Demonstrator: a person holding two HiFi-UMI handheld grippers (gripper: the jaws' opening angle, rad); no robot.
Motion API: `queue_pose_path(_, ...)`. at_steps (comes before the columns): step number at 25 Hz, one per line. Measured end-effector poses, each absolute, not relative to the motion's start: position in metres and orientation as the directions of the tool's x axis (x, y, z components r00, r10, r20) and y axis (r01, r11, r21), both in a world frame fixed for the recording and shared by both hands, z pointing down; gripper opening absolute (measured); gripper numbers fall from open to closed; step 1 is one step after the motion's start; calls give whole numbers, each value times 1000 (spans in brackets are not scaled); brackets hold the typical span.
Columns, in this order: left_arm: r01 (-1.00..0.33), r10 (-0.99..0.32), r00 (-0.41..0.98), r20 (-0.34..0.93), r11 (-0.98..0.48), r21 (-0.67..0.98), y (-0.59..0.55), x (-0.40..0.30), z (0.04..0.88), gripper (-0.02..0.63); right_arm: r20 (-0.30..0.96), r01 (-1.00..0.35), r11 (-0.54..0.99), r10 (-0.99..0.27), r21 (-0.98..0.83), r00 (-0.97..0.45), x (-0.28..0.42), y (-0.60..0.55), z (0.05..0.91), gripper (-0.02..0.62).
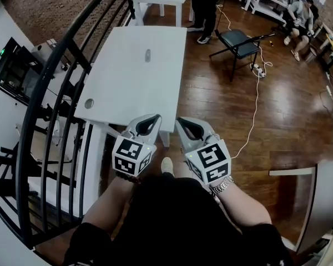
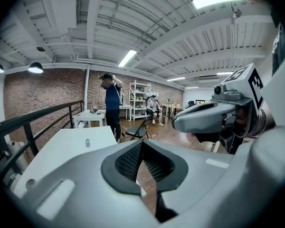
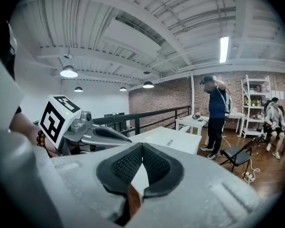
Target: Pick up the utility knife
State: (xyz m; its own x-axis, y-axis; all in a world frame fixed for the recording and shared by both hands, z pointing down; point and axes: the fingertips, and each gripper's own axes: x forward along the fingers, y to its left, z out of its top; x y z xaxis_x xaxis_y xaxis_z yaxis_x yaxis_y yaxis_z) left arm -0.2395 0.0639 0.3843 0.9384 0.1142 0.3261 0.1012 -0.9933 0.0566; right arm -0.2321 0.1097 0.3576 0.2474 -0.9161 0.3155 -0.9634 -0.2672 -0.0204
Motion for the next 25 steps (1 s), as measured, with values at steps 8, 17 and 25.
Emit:
queue_pose_path(8,93,120,949,290,-990,106,7,-183,384,21,369,-972,-236,-901,23,228,-183,52,358,-8)
queue_pose_path(17,70,109,946,305,-988,138,-35,-147,398,21,393,-982,-187,-902,15,178,-151,0,369,-8)
queue_pose_path(25,-33,14,936,353,-991,127,-54,-112,407,21,381,-995,-94,-921,-36,74,-109,-18,378,-8)
